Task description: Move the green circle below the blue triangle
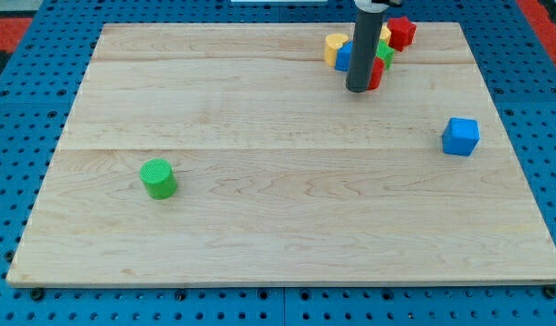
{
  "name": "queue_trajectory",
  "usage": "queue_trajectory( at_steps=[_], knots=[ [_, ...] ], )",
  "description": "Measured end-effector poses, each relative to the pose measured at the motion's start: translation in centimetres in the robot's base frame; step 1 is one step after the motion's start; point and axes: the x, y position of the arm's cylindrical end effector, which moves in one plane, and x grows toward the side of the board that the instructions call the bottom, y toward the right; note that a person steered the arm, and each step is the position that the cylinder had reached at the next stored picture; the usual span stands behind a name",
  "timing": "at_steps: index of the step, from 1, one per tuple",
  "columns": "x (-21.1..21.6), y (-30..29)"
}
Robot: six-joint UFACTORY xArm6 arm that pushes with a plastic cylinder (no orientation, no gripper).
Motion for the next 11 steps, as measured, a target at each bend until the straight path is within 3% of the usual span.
queue_trajectory(
  at_steps=[1,2,3,4,5,7,8,9,11],
  knots=[
    [10.9,-1.5],
    [20.3,-12.3],
    [20.4,-26.6],
    [17.1,-29.7],
    [12.9,-23.6],
    [15.8,-18.5],
    [8.4,-16.8],
    [5.6,-12.7],
    [11.1,-23.8]
  ],
)
